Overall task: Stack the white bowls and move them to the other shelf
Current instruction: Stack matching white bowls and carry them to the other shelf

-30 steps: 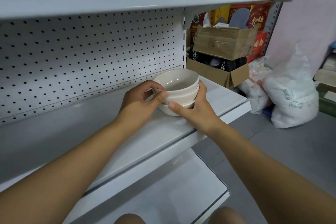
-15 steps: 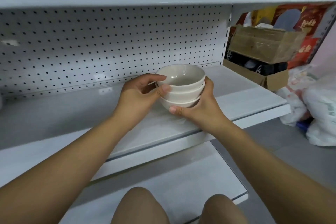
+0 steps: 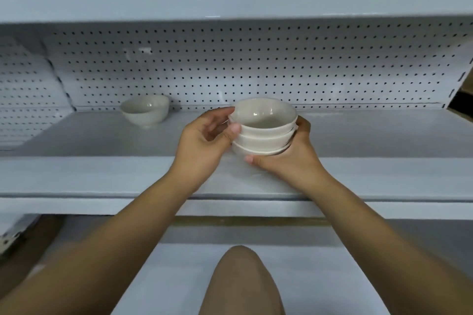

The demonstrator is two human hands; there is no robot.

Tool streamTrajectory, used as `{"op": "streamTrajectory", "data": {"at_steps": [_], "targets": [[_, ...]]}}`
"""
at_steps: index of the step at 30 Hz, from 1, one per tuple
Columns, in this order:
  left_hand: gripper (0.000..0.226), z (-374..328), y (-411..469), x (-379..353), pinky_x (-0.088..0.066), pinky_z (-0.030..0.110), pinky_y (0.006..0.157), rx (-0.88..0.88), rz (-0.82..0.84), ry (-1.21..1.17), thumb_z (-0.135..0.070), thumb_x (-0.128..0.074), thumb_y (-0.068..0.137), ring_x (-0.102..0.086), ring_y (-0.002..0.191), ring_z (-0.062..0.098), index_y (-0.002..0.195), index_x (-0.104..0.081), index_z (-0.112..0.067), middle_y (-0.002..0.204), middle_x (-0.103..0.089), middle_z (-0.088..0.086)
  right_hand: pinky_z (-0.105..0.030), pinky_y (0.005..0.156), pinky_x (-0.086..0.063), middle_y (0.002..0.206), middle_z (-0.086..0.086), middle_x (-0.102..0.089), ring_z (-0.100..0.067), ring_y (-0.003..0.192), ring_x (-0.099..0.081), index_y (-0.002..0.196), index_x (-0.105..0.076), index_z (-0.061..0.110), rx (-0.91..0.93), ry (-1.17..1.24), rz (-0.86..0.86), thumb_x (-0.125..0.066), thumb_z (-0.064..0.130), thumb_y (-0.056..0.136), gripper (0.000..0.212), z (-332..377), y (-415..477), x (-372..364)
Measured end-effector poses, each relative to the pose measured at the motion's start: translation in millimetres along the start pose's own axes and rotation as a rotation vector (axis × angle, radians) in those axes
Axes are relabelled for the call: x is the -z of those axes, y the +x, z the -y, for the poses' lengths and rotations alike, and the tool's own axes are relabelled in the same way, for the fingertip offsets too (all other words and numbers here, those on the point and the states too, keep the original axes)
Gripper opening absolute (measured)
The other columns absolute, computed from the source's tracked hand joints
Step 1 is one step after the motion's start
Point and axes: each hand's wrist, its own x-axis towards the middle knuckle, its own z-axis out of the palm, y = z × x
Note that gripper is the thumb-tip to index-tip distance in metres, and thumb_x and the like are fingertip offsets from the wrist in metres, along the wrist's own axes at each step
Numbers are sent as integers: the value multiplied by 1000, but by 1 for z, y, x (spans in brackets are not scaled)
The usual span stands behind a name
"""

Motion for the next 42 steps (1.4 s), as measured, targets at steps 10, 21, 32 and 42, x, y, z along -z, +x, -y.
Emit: {"op": "streamTrajectory", "data": {"at_steps": [10,21,32,42], "targets": [[36,13,-8,46,-50,54,107,32,-80,14,-12,-69,95,-64,123,23,130,-62,-16,127,-70,9,2,72,-45,119,25,-45,12,103,-50,147,-23,20,11,-21,64,-99,16,60,116,5,3,-50],[31,30,0,60,-48,48,110,85,-19,-11,-36,-64,98,-58,128,8,128,-55,-34,138,-62,-3,4,76,-42,128,22,-45,20,107,-47,147,-15,28,-13,-17,78,-97,22,65,116,2,2,-53],[78,64,80,131,-43,56,108,339,-482,686,-50,-54,99,-43,135,50,161,-12,-25,155,-27,27,-1,86,-45,137,24,-46,18,116,-50,147,-15,39,-28,11,86,-100,22,59,124,0,0,-49],[51,82,110,152,-42,52,106,285,-379,941,-41,-53,101,-53,118,55,141,-48,-9,143,-38,33,-13,95,-48,137,22,-50,6,124,-53,144,-18,46,-48,-9,72,-102,28,57,122,-2,0,-51]]}}
